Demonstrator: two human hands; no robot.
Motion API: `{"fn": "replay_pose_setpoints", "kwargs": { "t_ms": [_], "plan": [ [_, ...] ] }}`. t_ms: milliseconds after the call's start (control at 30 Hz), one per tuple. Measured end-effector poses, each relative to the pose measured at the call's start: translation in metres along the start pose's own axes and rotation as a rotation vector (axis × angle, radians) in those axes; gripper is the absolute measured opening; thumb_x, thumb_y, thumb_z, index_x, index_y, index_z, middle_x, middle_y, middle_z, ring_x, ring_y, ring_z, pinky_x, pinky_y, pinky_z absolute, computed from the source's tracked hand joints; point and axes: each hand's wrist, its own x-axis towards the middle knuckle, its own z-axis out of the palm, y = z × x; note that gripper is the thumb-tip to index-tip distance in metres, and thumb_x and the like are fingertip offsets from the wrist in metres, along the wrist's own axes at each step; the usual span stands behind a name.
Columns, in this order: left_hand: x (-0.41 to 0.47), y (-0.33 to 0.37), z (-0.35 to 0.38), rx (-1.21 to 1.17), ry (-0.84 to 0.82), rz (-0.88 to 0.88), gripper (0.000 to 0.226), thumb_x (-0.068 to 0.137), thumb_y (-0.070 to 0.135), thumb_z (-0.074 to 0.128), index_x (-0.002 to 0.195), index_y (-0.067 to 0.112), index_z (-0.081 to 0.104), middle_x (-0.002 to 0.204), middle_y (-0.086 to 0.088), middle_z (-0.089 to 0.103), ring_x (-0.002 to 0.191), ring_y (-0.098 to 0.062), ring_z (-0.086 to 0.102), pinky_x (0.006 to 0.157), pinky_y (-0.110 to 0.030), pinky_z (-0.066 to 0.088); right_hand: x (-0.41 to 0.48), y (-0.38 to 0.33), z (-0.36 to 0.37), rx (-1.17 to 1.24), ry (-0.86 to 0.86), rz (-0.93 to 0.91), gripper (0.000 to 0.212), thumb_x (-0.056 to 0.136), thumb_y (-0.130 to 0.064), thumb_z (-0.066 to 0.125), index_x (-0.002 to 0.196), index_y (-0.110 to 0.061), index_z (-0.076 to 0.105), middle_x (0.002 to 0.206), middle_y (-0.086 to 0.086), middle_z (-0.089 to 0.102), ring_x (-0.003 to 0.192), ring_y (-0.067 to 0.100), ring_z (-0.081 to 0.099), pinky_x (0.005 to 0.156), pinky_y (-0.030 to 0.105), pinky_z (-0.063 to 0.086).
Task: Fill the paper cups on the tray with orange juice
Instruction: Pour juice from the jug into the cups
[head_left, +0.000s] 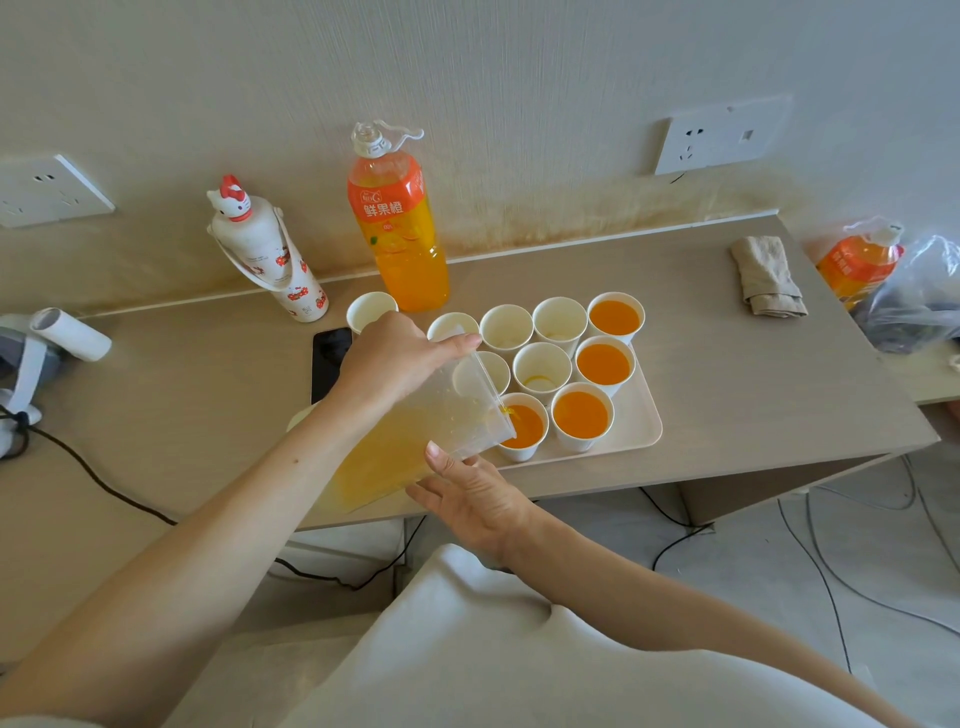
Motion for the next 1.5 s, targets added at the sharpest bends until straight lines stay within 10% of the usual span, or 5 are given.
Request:
{"fn": "replay_pose_setpoints", "kwargs": {
  "t_ms": [1500],
  "plan": [
    [-0.0019, 0.0021, -0.0011, 0.007, 0.003, -0.011, 0.064, 0.078, 0.062, 0.064, 0.053, 0.014, 0.032, 0.049, 0.002, 0.029, 0.045, -0.014, 0.032, 0.049, -0.027, 0.022, -0.001, -0.0008, 0.0005, -0.027, -0.006, 0.014, 0.104, 0.046, -0.043, 0.096, 0.135, -0.017, 0.049, 0.133, 0.008, 0.062, 0.124, 0.024, 0.058, 0.104, 0.035, 0.045]
  ]
}}
